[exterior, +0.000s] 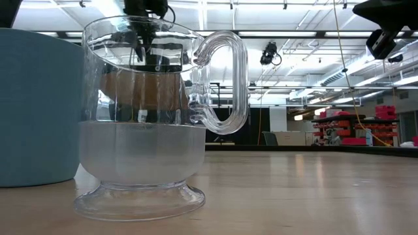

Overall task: Stack small to large cups/mugs on shelf
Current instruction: Put the blue cup on the shelf

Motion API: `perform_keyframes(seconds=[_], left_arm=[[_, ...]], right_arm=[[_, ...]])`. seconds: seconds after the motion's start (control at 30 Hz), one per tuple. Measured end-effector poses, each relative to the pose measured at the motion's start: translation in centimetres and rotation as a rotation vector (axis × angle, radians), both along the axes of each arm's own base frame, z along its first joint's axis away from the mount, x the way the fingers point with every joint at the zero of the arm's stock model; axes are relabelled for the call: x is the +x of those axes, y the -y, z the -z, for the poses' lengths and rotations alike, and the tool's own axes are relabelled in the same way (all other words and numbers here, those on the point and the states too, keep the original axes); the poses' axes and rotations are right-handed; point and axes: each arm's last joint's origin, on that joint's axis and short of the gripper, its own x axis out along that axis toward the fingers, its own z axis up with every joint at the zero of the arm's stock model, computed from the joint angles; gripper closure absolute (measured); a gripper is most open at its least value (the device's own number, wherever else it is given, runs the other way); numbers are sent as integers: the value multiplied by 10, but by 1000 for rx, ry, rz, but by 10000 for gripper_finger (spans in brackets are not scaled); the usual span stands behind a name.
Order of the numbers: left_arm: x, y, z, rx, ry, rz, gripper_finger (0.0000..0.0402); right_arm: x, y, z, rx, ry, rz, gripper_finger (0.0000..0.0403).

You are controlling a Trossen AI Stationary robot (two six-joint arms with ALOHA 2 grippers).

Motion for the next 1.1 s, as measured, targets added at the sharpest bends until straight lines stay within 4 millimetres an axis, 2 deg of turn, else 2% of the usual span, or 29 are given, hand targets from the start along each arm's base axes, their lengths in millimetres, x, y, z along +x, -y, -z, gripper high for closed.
perform_keyframes(seconds=[0.2, 0.47, 0.63, 0.83, 1.1], left_arm=[[-12, 11, -12, -1, 28, 2, 265], [-40, 42, -44, 74, 132, 1, 255], [-53, 81, -65, 66, 275, 70, 263], [-64, 144, -85, 9, 436, 253, 279], [-65, 221, -92, -100, 491, 415, 298]], right_arm=[[0, 0, 0, 1, 0, 0, 386], [0, 0, 0, 1, 0, 0, 386], [0, 0, 0, 0, 0, 0, 386], [0, 0, 0, 0, 0, 0, 386], [0, 0, 0, 0, 0, 0, 386]])
